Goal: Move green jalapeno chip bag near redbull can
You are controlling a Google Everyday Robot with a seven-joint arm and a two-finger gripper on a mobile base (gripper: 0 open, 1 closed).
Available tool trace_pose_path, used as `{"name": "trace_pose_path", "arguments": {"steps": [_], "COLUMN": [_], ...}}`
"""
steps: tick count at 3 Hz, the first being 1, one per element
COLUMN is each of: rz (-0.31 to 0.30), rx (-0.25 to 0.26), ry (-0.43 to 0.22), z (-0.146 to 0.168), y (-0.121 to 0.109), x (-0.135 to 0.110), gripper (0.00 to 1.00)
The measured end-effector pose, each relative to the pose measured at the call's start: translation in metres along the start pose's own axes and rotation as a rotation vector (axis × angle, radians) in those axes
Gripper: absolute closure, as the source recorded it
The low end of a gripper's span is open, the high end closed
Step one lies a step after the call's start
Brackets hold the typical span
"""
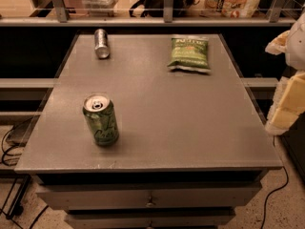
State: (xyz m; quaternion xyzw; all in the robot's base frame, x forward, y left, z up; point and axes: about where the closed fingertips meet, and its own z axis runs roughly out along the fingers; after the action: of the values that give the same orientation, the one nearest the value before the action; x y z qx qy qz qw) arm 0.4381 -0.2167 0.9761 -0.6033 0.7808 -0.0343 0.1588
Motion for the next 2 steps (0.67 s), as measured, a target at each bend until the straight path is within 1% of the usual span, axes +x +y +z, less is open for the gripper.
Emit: {"name": "trace_pose_path", "arguments": {"steps": [1,2], "rz": [0.000,0.002], "rx": [0.000,0.041], "ry": [0.000,-0.020], "z": [0.000,-0.001], "y": [0.000,-0.013], "x": [0.000,-0.011], "gripper": [0.00,0.00]}}
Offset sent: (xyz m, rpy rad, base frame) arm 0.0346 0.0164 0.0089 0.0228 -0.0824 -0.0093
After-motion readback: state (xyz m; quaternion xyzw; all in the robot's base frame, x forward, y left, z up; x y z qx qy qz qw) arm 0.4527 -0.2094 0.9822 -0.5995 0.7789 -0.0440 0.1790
